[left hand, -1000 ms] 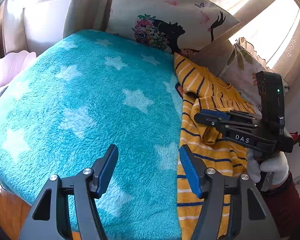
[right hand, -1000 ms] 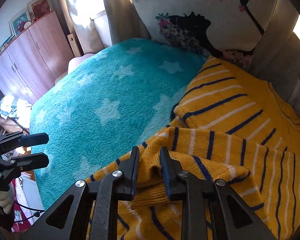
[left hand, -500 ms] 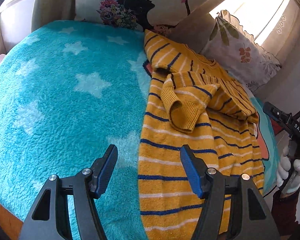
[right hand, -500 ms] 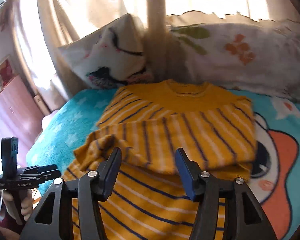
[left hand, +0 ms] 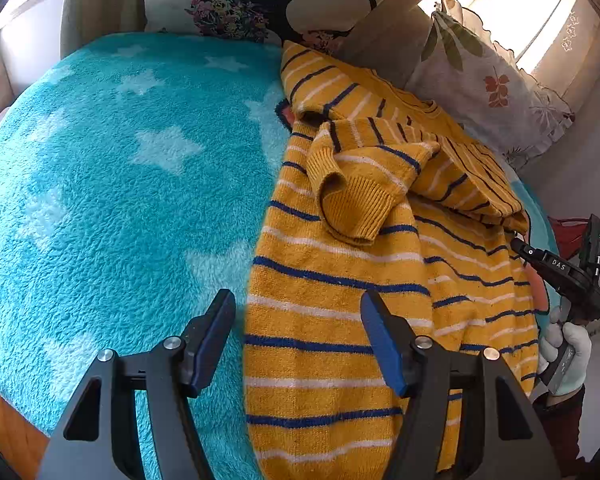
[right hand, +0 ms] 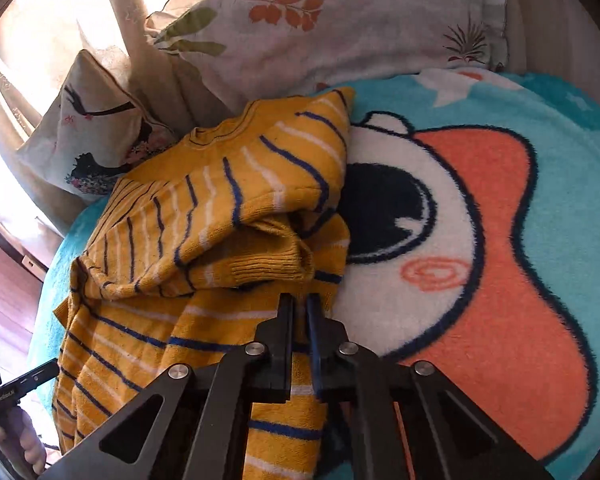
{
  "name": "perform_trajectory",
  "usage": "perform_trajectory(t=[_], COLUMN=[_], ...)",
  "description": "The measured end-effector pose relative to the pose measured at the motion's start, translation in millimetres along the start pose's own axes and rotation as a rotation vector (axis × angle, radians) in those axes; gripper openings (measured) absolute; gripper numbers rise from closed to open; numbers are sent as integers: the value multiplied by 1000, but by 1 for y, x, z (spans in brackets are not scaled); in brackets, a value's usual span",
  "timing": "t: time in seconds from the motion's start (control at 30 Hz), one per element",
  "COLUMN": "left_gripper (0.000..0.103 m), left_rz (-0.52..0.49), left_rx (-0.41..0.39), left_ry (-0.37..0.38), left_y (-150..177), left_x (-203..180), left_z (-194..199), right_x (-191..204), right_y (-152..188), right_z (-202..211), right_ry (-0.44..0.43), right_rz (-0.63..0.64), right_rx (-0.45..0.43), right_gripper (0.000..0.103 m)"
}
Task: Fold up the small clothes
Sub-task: 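Grasp the sweater hem with the right gripper while the left gripper grasps the hem too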
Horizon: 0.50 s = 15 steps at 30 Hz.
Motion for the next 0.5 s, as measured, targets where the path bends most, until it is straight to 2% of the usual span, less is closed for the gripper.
perform_trajectory(t=[0.03,0.1,0.13,0.17,0.23,0.27,0.33,0.43,0.5], left_gripper=[64,64,64,65,75,78,92,93,93], left_rz=[3,9,11,7,-2,-10,-35,-56,-47], left_rx=[2,8,7,5,6,6,0,-10,-4], left_ry=[-3,-5,-4,-4,16,33,63,79,135], left_y=[0,2,2,2,2,3,6,10,15], left_x=[1,3,3,3,0,-2,-7,-12,-14], left_z=[0,-2,-2,-2,-4,-4,-6,-5,-2], right_x=[-10,-37,-50,-57,-61,-59,-49,-34,-22], right_y=[-1,-3,-3,0,12,18,36,60,69], right_z=[4,15,22,28,39,42,47,52,56], right_ry=[31,168,201,164,-25,-99,-230,-338,-353], right_rz=[-25,-73,-104,-148,-238,-258,-280,-294,-271], right_rx=[-14,-52,-64,-65,-41,-24,22,65,84], right_gripper=[5,5,6,8,10,16,52,54,54])
Point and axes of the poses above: each gripper's, at about its wrist camera, not at the fingertips, and z roughly against the way its jaws point, x to its left, y to its underside, the point moved 6 cm from there along -z, roughly the way its jaws point, and after that the axes turned 2 degrees about -x, right-handed, at the moved point
